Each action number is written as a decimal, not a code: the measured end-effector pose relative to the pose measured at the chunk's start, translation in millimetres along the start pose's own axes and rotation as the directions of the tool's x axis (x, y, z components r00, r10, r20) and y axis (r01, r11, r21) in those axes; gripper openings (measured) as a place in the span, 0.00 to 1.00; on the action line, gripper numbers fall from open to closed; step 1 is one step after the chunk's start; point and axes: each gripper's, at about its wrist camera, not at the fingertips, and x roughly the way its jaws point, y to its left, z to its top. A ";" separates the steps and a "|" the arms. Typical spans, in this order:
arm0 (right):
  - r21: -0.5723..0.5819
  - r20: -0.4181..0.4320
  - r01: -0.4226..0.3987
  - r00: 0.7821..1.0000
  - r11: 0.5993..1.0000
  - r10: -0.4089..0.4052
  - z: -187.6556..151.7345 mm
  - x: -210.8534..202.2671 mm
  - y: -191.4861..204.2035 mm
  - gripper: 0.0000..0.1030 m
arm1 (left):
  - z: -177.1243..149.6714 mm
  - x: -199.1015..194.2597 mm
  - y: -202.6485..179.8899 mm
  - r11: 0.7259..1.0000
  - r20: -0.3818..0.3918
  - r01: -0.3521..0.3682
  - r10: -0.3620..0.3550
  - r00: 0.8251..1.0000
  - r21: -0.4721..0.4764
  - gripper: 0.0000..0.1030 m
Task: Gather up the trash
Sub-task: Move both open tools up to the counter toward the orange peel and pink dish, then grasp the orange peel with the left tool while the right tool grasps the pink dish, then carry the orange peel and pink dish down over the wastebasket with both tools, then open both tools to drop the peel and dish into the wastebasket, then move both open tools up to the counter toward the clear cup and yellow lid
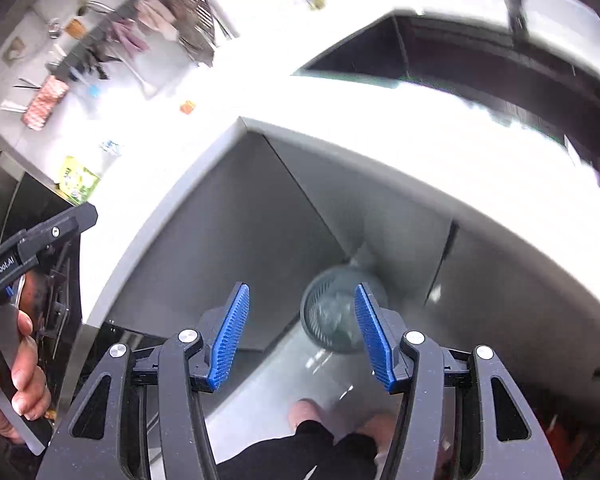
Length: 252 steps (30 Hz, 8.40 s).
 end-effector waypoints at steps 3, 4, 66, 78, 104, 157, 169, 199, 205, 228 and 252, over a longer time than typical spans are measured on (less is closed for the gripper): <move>-0.039 0.041 0.002 0.999 0.999 -0.001 27.5 -14.4 6.3 0.52 | 17.8 -16.7 10.7 0.999 0.025 -0.034 0.034 0.999 -0.011 0.83; -0.043 0.048 0.000 0.999 0.999 0.002 35.8 -16.4 8.9 0.52 | 22.1 -16.5 15.8 0.999 0.031 -0.042 0.043 0.999 -0.015 0.84; -0.115 -0.105 0.064 0.991 0.991 -0.076 389.5 306.1 58.4 0.54 | 226.8 259.6 170.0 0.913 -0.114 -0.227 0.200 0.973 -0.338 0.86; -0.140 -0.118 0.070 0.989 0.988 -0.087 399.7 337.9 64.5 0.43 | 229.7 276.5 181.5 0.893 -0.133 -0.267 0.234 0.963 -0.363 0.86; -0.176 -0.110 0.003 0.994 0.984 -0.023 382.5 315.4 66.5 0.03 | 226.2 308.5 162.5 0.933 -0.187 -0.145 0.087 0.979 -0.328 0.19; -0.030 0.041 0.104 0.994 0.994 -0.103 222.1 142.5 80.8 0.03 | 164.5 166.3 116.0 0.996 0.002 0.084 -0.084 0.996 -0.035 0.13; -0.092 0.000 0.063 0.998 0.994 -0.063 102.7 107.0 22.6 0.03 | 54.3 129.6 33.3 0.994 -0.021 0.083 -0.084 0.996 -0.065 0.13; 0.022 -0.293 0.124 0.949 0.992 -0.112 -91.2 385.1 -97.0 0.03 | -168.6 377.4 15.2 0.994 -0.324 0.112 -0.107 0.940 -0.003 0.13; 0.032 -0.302 0.133 0.946 0.991 -0.117 -80.6 424.0 -94.1 0.03 | -173.1 409.5 23.1 0.994 -0.343 0.111 -0.103 0.934 0.004 0.13; 0.131 -0.348 0.174 0.930 0.976 -0.119 -111.5 378.2 -98.1 0.11 | -172.6 385.2 32.4 0.996 -0.364 0.087 -0.078 0.928 0.009 0.46; -0.010 -0.175 0.024 0.984 1.000 -0.026 -26.3 122.3 10.2 0.24 | -63.4 122.5 7.9 0.998 -0.175 -0.041 0.049 0.983 0.050 0.52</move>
